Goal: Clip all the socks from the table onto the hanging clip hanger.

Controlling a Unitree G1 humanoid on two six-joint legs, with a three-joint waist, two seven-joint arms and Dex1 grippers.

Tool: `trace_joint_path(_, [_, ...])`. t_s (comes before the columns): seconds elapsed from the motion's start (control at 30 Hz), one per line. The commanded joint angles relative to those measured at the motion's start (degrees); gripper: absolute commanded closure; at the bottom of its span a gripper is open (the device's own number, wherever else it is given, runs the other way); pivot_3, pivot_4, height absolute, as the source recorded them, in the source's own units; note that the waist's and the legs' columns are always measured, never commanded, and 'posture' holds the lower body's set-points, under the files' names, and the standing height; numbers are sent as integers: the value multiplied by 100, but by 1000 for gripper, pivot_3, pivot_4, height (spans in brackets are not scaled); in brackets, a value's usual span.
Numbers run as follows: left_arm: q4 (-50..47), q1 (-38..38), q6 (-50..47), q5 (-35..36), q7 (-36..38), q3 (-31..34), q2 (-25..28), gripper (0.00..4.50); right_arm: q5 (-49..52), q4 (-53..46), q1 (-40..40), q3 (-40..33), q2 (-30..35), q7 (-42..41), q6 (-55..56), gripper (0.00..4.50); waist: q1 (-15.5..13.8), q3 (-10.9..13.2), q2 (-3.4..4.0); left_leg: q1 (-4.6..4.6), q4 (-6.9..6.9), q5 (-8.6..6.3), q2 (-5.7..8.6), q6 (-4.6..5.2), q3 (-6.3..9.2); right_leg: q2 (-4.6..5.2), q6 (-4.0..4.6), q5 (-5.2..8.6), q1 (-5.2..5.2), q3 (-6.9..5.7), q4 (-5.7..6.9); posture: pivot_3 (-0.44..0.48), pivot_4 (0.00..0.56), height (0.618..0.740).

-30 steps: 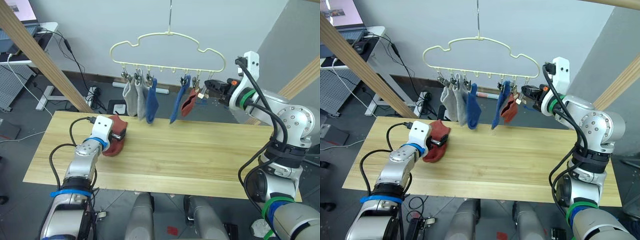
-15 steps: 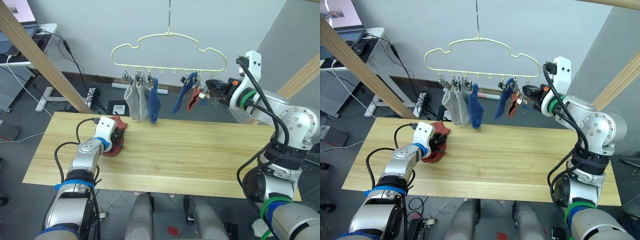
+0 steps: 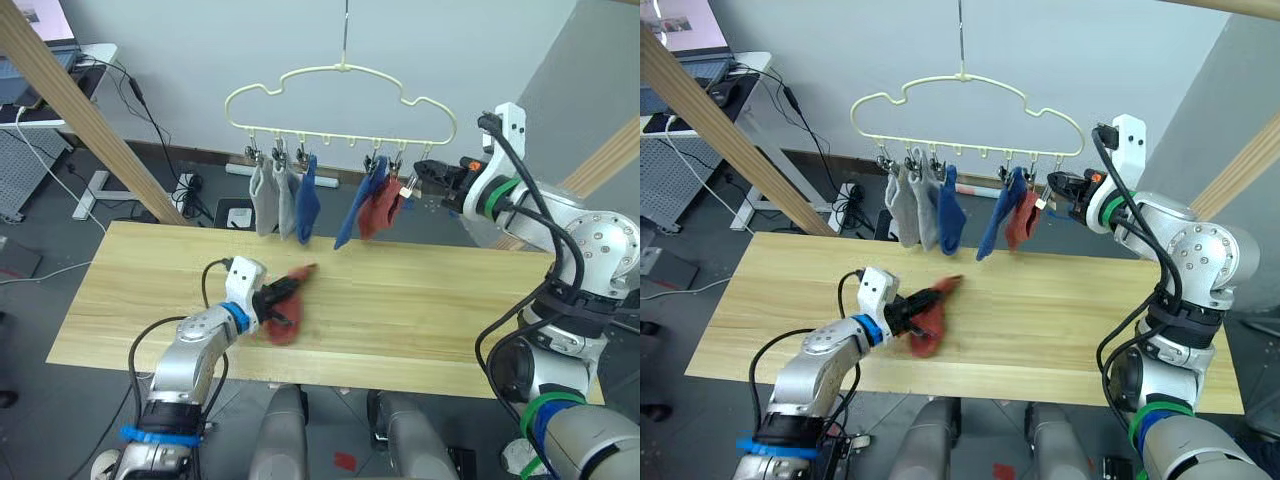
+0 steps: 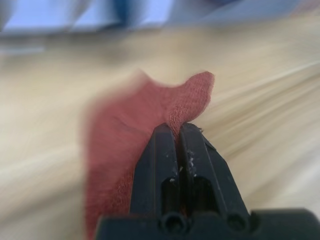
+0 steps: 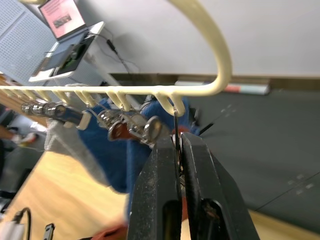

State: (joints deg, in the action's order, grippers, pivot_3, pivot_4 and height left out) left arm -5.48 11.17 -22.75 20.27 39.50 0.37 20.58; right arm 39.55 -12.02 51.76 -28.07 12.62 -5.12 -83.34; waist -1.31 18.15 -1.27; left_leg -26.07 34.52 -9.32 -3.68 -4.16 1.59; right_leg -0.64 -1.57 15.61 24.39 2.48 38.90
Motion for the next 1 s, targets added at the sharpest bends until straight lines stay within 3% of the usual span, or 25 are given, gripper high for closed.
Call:
trace_joint_path(0.03, [-1480, -226, -135, 482, -15, -253, -218, 4473, 2, 432, 373, -1161, -332, 678, -872, 4500, 10, -1, 1, 0, 2, 0, 0, 0, -4, 0, 0, 0, 0, 3, 1, 86, 329, 740])
trace_joint_path(0.2, [-2083, -31, 411, 29, -289, -802, -528, 4473, 513, 901, 753, -1936, -540, 1651, -916, 4500, -14, -1, 1, 1, 9, 0, 5, 1, -4, 3, 0, 0, -8, -1, -5, 71, 323, 740])
trace_joint_path(0.4, [-1788, 353, 1567, -1050, -651, -1402, -742, 4473, 1427, 1088, 934, -2362, -766, 2882, -916, 4500, -4, -1, 2, -5, 15, -1, 8, 2, -5, 3, 0, 0, -9, 1, -12, 55, 320, 740])
trace_joint_path(0.83, [-663, 924, 2765, -1586, -806, -1446, -988, 4473, 3194, 1389, 991, -2690, -917, 4859, -916, 4500, 0, -1, 2, -24, 22, -3, 8, 9, 0, 1, -1, 0, -4, -3, -19, 36, 325, 740])
trace_joint_path(1.0, [-433, 1080, 2919, -1655, -870, -1400, -1054, 4473, 3997, 1442, 853, -2478, -898, 5525, -648, 4500, 7, -1, 2, -38, 25, -4, 9, 10, 6, 1, -1, 0, 2, -7, -22, 31, 324, 740])
